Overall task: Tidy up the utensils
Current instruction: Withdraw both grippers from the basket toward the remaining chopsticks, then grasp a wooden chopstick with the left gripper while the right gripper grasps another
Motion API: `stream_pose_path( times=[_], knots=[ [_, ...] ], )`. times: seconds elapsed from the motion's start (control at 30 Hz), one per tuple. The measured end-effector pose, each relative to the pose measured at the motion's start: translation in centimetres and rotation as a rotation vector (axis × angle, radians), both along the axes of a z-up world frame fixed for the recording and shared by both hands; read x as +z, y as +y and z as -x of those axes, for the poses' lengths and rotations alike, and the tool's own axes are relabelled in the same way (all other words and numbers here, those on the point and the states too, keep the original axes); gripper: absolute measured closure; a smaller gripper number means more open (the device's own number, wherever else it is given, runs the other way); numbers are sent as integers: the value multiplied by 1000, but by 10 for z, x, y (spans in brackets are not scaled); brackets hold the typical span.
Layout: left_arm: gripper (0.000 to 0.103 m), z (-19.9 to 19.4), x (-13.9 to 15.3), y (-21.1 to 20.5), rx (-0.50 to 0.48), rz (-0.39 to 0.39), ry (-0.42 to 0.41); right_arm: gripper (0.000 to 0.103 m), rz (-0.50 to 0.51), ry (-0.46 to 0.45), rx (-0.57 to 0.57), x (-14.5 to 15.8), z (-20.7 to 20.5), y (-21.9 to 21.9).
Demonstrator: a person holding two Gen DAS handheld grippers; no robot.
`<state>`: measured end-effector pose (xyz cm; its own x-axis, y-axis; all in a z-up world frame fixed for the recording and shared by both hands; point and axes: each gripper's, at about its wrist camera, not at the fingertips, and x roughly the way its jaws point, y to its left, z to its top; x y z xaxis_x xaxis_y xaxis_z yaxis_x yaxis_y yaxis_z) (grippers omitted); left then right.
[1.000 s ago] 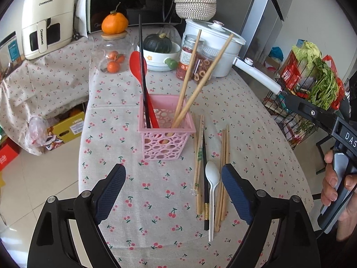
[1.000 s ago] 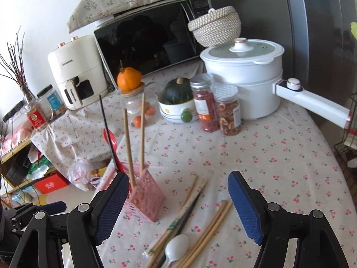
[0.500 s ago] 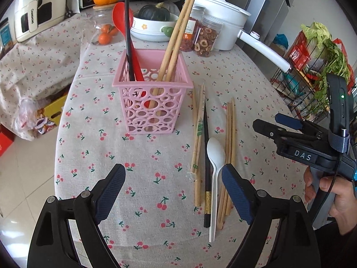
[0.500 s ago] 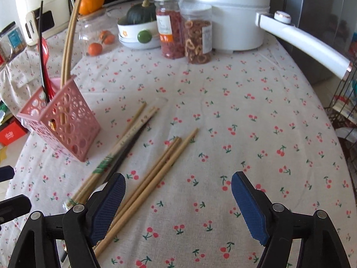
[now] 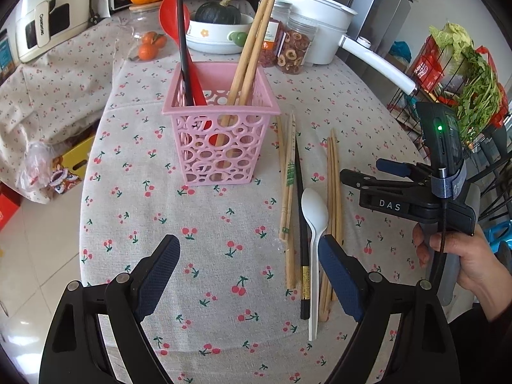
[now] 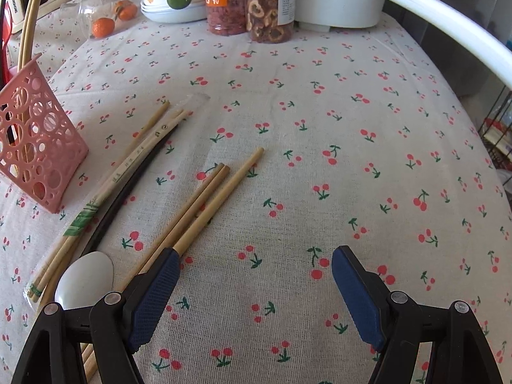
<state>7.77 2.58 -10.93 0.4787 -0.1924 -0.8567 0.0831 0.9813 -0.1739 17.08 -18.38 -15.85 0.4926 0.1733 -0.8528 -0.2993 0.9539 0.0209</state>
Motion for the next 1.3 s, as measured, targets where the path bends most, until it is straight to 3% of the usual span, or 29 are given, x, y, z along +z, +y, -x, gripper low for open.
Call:
stream_pose_path(
  times=[0.13, 0.47, 0.77, 1.03, 1.23, 1.3],
  knots=[
    [13, 2, 1, -2, -10, -1, -2, 21, 31, 14, 1, -5, -4, 8],
    [13, 4, 4, 2, -7, 5, -6, 21, -48, 28, -39, 4, -9, 7],
    [13, 3, 6, 0, -8, 5, -11, 21, -48, 68, -56, -3, -15, 14],
    [13, 4, 6, 0, -7, 4, -14, 30, -49, 120, -65, -2, -18, 18],
    [13, 3, 9, 0, -2, 14, -22, 48, -34, 126, -55, -1, -18, 23],
    [13, 4, 11, -2, -7, 22, -26, 77, 33, 117, -64, 0, -17, 22]
  ],
)
